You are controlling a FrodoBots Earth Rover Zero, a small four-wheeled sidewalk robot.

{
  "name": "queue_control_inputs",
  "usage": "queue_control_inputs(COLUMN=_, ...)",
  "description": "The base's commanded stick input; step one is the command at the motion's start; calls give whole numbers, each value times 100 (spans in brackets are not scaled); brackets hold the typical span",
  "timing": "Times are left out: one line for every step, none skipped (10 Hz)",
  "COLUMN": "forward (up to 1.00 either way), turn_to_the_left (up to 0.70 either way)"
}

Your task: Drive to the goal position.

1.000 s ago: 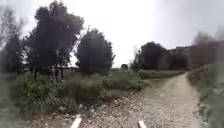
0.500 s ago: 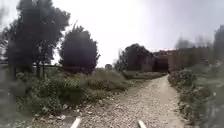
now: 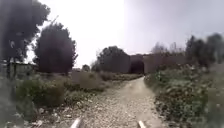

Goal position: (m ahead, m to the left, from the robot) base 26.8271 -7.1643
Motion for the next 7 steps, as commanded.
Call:
queue_control_inputs(forward=25, turn_to_the_left=-25)
queue_control_inputs(forward=73, turn_to_the_left=0)
queue_control_inputs(forward=100, turn_to_the_left=0)
queue_control_inputs(forward=100, turn_to_the_left=0)
queue_control_inputs(forward=100, turn_to_the_left=0)
queue_control_inputs(forward=100, turn_to_the_left=0)
queue_control_inputs(forward=100, turn_to_the_left=0)
